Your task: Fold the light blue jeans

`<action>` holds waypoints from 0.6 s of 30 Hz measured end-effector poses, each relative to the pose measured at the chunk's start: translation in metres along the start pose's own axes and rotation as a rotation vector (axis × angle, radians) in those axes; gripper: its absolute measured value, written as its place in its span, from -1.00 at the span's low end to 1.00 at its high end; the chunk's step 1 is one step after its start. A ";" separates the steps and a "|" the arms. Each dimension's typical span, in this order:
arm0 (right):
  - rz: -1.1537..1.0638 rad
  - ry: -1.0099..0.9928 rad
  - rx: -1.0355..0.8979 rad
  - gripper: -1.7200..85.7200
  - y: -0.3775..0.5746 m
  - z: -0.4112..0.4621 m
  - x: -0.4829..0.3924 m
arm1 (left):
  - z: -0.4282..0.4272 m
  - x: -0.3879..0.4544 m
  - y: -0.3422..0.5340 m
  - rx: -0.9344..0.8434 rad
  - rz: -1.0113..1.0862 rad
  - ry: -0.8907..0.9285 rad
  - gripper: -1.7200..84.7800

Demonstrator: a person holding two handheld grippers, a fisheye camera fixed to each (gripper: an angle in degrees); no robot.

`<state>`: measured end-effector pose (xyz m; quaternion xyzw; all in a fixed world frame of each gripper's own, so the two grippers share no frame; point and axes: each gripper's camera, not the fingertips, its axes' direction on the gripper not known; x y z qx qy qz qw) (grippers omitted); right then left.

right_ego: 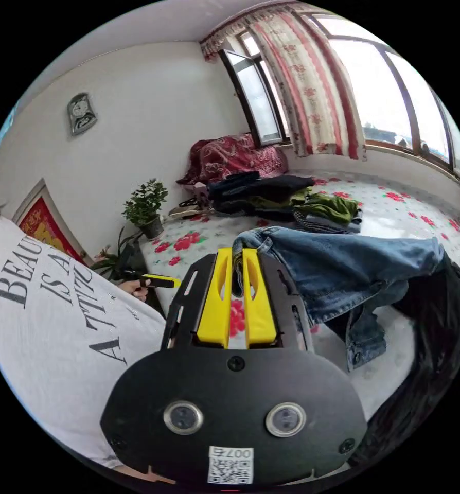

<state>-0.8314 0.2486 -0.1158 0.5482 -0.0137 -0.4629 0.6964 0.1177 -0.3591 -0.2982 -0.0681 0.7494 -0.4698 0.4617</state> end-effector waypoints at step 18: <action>-0.032 -0.178 -0.316 -0.81 -0.005 0.213 -0.084 | -0.145 -0.200 0.133 0.136 -0.261 -0.075 -0.69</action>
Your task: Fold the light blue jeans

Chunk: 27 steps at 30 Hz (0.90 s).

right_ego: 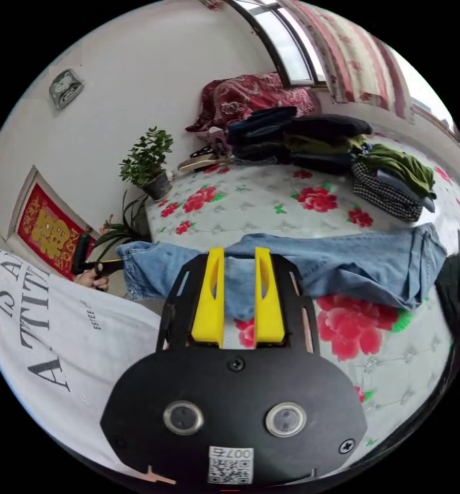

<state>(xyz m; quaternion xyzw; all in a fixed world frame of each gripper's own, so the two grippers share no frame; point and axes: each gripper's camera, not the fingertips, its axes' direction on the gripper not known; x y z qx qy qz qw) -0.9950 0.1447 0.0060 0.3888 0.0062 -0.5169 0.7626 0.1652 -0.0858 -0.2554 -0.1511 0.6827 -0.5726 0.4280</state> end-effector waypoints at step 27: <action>0.460 0.477 -0.265 -0.94 -0.088 0.079 0.292 | 0.087 -0.104 -0.125 -0.090 -0.172 0.306 -0.95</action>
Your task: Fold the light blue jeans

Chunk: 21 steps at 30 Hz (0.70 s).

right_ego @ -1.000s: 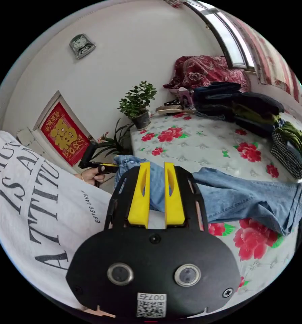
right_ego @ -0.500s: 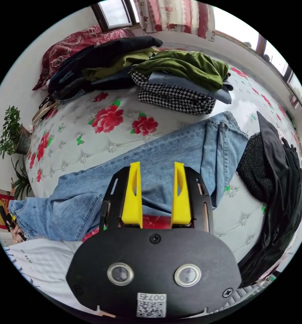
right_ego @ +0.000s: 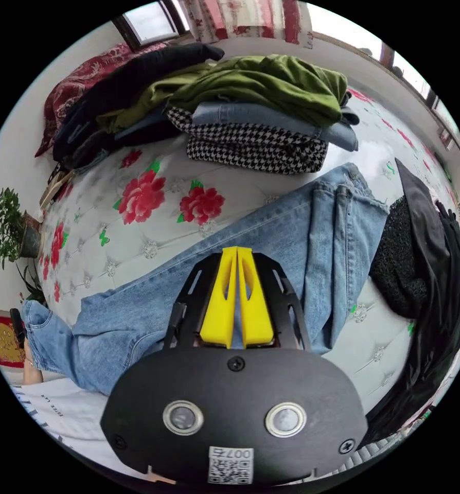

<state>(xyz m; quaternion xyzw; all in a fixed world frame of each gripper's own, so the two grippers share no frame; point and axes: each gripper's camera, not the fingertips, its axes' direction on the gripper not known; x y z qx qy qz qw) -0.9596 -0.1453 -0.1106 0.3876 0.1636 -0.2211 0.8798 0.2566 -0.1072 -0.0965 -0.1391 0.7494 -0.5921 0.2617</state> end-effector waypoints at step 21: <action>-0.005 0.009 -0.042 -0.69 -0.052 0.019 -0.013 | -0.176 -0.005 0.054 0.274 0.137 -0.262 -0.74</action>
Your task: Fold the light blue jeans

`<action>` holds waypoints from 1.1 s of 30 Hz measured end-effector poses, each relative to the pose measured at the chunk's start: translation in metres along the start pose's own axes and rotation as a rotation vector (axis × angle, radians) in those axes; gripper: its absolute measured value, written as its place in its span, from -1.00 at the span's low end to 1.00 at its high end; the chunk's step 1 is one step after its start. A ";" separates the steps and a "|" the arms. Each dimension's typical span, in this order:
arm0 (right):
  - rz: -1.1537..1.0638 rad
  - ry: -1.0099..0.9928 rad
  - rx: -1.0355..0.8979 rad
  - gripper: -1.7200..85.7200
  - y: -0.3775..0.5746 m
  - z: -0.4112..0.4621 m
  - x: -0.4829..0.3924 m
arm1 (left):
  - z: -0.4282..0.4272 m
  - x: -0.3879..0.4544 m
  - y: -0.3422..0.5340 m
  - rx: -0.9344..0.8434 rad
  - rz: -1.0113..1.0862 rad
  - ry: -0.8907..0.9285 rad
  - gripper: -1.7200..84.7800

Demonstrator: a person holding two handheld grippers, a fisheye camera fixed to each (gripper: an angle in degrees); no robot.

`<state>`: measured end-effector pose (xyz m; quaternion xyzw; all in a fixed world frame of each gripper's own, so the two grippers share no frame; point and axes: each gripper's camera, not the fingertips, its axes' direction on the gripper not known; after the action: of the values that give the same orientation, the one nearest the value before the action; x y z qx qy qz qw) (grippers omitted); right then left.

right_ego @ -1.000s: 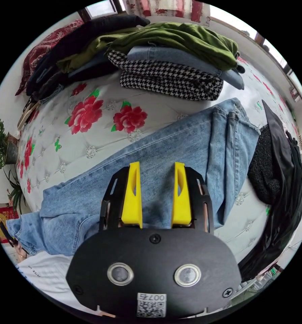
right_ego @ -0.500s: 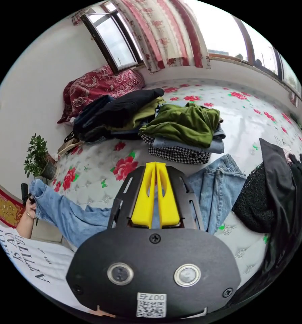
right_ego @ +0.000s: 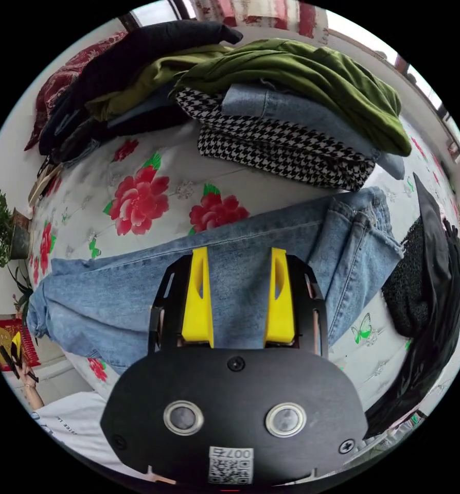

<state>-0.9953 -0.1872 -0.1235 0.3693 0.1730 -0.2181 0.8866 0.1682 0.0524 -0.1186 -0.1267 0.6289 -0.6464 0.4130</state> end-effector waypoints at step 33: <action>-0.179 -0.202 0.329 -0.89 0.306 -0.219 0.047 | -0.046 0.028 -0.016 0.200 0.230 -0.091 -0.88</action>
<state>-0.8298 0.1536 -0.1146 0.4686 0.0773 -0.3574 0.8042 0.1130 0.0630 -0.1216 -0.0413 0.5523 -0.6479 0.5230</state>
